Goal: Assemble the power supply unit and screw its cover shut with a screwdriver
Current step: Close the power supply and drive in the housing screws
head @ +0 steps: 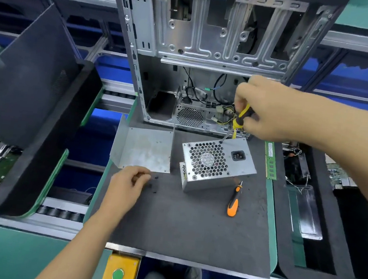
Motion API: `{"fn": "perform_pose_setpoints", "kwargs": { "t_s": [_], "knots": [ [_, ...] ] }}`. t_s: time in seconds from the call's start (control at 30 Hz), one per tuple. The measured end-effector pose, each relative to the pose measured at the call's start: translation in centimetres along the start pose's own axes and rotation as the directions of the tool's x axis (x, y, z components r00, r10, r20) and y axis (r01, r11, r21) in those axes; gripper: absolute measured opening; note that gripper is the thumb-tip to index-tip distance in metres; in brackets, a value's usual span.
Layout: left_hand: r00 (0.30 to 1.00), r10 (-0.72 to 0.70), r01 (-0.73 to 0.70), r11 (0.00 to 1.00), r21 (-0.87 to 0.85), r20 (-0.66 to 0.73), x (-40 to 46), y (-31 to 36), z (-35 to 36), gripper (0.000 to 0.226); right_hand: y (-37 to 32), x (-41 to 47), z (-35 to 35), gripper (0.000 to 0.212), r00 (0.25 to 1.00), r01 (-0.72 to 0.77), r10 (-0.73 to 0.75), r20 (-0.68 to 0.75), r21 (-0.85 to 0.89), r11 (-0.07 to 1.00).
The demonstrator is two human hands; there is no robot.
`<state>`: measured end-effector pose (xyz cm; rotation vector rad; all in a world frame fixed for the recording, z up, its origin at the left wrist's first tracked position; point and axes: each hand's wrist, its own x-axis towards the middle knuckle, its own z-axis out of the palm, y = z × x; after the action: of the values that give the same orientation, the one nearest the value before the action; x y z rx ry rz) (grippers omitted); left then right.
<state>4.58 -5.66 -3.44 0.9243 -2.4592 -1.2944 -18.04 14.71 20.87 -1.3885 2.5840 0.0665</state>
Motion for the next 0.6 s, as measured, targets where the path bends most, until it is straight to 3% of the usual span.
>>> {"fn": "perform_pose_setpoints", "kwargs": {
  "t_s": [0.07,0.13,0.2,0.33,0.43,0.5,0.6],
  "knots": [
    [0.997,0.051,-0.060,0.987,0.152,0.063,-0.8,-1.4,0.5,0.017,0.1,0.1,-0.2,0.007,0.999,0.022,-0.022,-0.025,0.007,1.000],
    [0.995,0.065,-0.081,0.970,0.227,0.075,-1.1,-2.1,1.2,0.013,0.0,0.3,-0.2,0.021,0.999,-0.017,0.013,-0.047,-0.079,0.997],
    [0.997,0.035,-0.050,0.964,0.262,0.063,-1.0,-2.4,1.8,0.016,0.2,0.3,0.1,0.031,0.997,-0.033,0.026,-0.068,-0.097,0.995],
    [0.999,0.022,-0.027,0.960,0.280,0.023,-0.7,-2.0,2.4,0.010,0.4,-0.1,0.6,0.016,0.996,0.077,-0.070,-0.059,0.136,0.988],
    [1.000,0.021,-0.022,0.961,0.274,0.007,-0.7,-1.3,2.4,0.004,0.5,-0.1,0.5,0.016,0.991,0.053,-0.045,-0.130,0.062,0.997],
    [0.999,-0.025,0.031,0.990,0.138,-0.044,-0.9,-0.3,2.4,0.010,0.6,0.0,0.5,0.033,0.982,0.014,-0.013,-0.190,0.003,1.000],
    [0.981,-0.158,0.114,0.940,-0.322,-0.115,-0.9,2.6,2.3,0.012,0.4,-0.2,0.9,0.029,0.985,0.058,-0.043,-0.169,0.085,0.995]
  ]
}}
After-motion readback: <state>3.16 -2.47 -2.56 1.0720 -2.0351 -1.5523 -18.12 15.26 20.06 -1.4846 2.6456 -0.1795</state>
